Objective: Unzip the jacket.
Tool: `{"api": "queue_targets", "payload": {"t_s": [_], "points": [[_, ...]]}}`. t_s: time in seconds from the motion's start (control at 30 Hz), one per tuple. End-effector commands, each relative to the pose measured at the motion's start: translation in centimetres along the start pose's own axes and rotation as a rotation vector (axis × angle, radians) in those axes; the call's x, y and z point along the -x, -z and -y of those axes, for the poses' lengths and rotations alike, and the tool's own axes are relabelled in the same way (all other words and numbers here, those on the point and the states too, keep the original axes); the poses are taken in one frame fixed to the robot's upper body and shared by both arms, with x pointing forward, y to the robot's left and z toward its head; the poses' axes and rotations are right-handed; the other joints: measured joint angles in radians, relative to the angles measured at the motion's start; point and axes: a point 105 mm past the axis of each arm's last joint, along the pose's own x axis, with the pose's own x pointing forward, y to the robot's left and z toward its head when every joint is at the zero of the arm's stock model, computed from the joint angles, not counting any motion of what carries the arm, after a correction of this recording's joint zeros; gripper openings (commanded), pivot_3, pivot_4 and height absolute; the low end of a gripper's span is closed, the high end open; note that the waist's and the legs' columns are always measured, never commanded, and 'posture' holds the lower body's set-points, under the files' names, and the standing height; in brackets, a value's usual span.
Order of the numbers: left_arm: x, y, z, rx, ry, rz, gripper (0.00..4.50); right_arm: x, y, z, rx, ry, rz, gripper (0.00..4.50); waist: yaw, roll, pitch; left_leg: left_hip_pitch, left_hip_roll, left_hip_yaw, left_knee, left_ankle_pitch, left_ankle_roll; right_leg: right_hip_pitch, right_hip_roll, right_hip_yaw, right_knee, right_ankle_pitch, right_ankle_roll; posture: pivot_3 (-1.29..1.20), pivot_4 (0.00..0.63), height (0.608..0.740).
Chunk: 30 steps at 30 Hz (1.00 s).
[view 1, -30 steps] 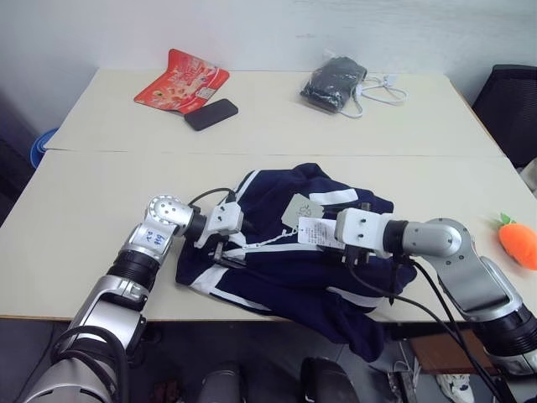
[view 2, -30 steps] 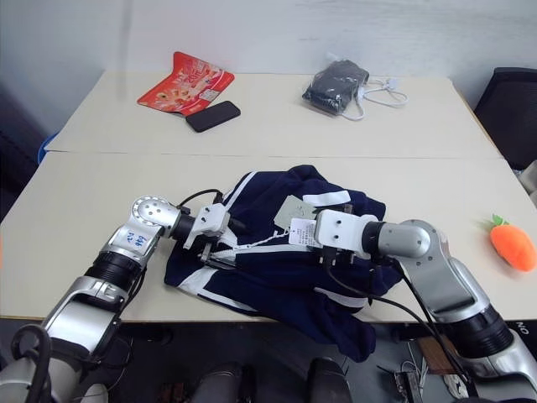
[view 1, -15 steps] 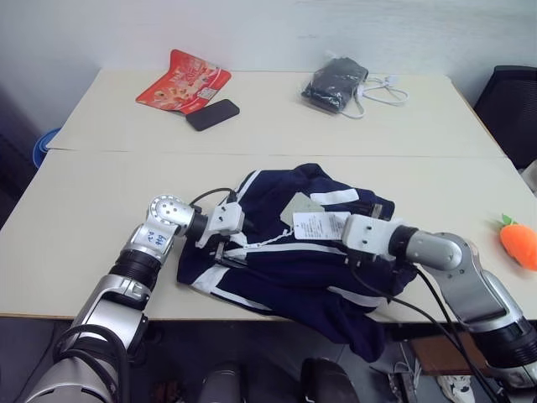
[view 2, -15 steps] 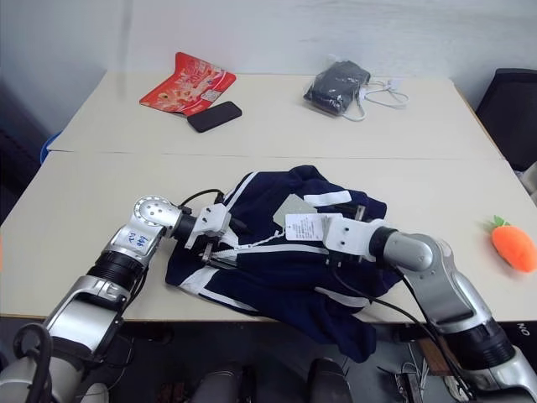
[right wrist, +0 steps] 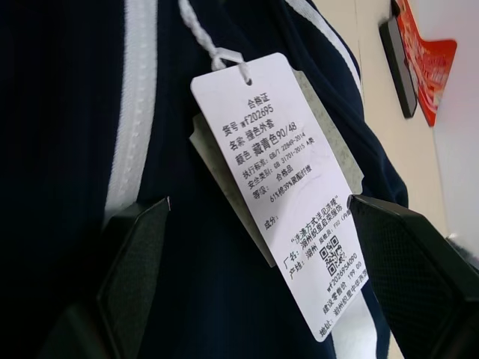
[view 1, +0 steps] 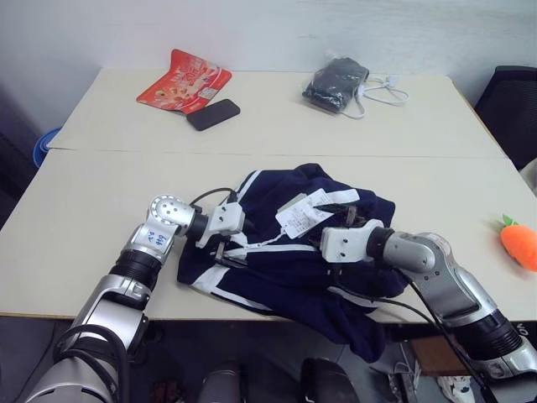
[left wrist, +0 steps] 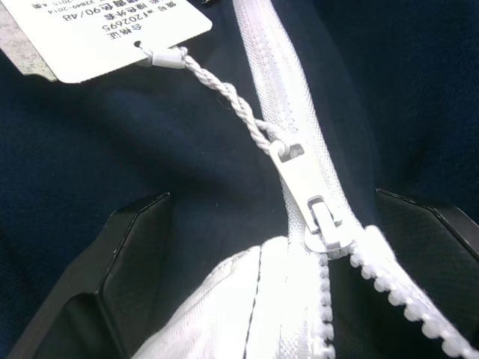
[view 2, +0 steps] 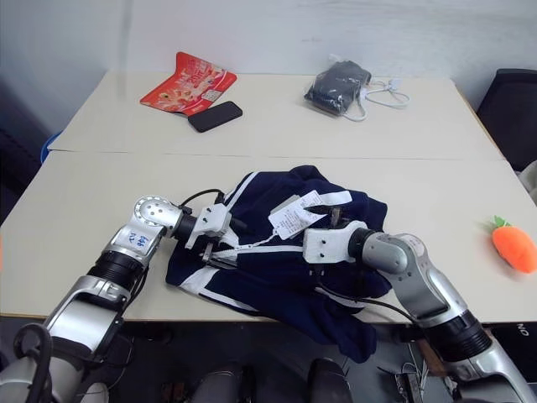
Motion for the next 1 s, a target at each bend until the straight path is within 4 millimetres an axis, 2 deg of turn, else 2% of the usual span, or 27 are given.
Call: {"api": "queue_targets", "payload": {"t_s": [0.03,0.4,0.67,0.8,1.0], "points": [[-0.1,1.0,0.2,0.009,-0.006,-0.055,4.5,-0.5,0.0,0.2,0.093,0.012,0.002,3.98,-0.001,0.0,0.0,0.0,0.0,0.0,0.0,0.0,0.0,0.0,0.0,0.0,0.0,0.0,0.0,0.0,0.15,0.74],[-0.1,0.7,-0.1,0.0,-0.008,-0.053,4.5,-3.5,-0.2,1.4,0.122,0.112,0.035,3.98,-0.009,0.0,0.0,0.0,0.0,-0.001,0.0,0.0,0.0,0.0,0.0,0.0,0.0,0.0,0.0,0.0,0.15,0.74],[-0.1,0.7,-0.1,0.0,-0.013,-0.051,4.5,-5.0,-2.0,2.9,0.145,0.224,0.129,3.98,-0.013,0.0,0.0,0.0,0.0,-0.001,0.0,0.001,0.0,0.0,0.0,-0.001,0.001,0.0,0.0,0.0,0.15,0.74],[0.0,0.8,-0.1,0.001,-0.019,-0.051,4.5,-4.7,-2.0,2.1,0.127,0.205,0.149,2.69,-0.013,0.0,0.0,0.0,0.0,-0.001,0.0,0.001,0.0,0.0,0.0,-0.001,0.001,0.0,0.0,0.0,0.15,0.74],[0.0,0.9,0.0,0.002,-0.024,-0.049,4.5,-4.3,-1.7,1.6,0.087,0.198,0.148,0.53,-0.013,0.0,0.0,0.0,0.0,-0.001,0.0,0.001,0.0,0.0,0.0,-0.001,0.001,0.0,0.0,0.0,0.15,0.74]]}}
